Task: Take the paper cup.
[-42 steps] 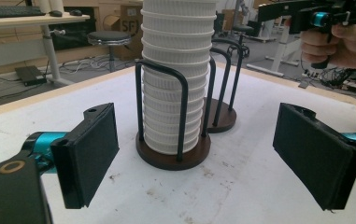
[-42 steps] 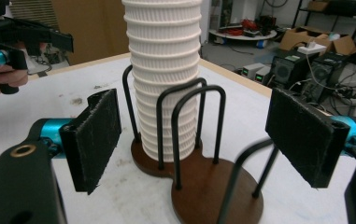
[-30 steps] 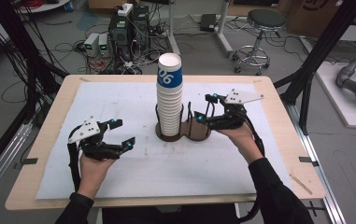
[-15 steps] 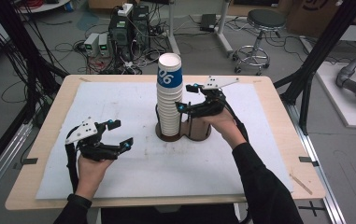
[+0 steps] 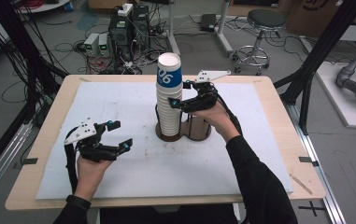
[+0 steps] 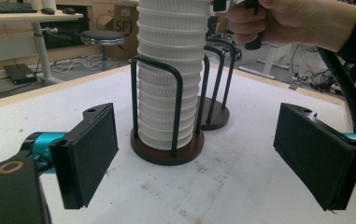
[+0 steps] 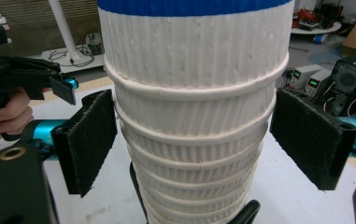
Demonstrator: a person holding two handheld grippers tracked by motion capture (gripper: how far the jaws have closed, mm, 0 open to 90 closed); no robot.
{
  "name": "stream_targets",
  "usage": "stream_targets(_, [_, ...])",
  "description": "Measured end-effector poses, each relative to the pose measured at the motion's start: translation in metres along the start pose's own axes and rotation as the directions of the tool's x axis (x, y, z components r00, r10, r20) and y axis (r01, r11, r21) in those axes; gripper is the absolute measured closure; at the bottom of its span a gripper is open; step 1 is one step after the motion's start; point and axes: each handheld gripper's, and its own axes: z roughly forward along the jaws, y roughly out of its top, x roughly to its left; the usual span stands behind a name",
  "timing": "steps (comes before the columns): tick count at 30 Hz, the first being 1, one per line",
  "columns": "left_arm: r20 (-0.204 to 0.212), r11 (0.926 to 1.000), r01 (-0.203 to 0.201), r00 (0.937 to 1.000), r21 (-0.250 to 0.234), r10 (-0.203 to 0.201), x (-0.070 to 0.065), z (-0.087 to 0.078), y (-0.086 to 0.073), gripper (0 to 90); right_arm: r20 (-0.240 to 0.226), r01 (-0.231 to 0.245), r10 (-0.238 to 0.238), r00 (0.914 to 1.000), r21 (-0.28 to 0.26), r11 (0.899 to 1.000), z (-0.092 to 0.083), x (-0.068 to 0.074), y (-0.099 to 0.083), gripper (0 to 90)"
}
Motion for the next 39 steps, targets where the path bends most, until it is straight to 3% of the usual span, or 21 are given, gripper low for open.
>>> stream_targets(7, [0.008, 1.0, -0.001, 1.0, 0.008, 0.001, 0.0, 0.004, 0.0, 13.6, -0.007, -0.002, 0.002, 1.0, -0.007, 1.0, 0.004, -0.002, -0.001, 14.0])
stream_targets(18, [0.024, 1.0, -0.005, 0.9997, 0.004, 0.005, -0.002, 0.009, 0.009, 13.6, 0.021, 0.021, -0.021, 0.9996, 0.007, 1.0, 0.005, 0.001, -0.001, 14.0])
stream_targets(26, [0.064, 0.9996, 0.019, 0.9978, -0.019, -0.018, 0.003, 0.02, 0.045, 13.6, 0.04, 0.043, -0.043, 0.9982, 0.004, 0.999, 0.004, 0.004, 0.0, 14.8])
stream_targets(39, [0.061, 0.9994, -0.029, 0.9977, -0.019, 0.03, 0.006, 0.063, 0.121, 13.6, 0.051, 0.054, -0.054, 0.9972, 0.007, 0.999, 0.002, 0.006, 0.0, 15.4])
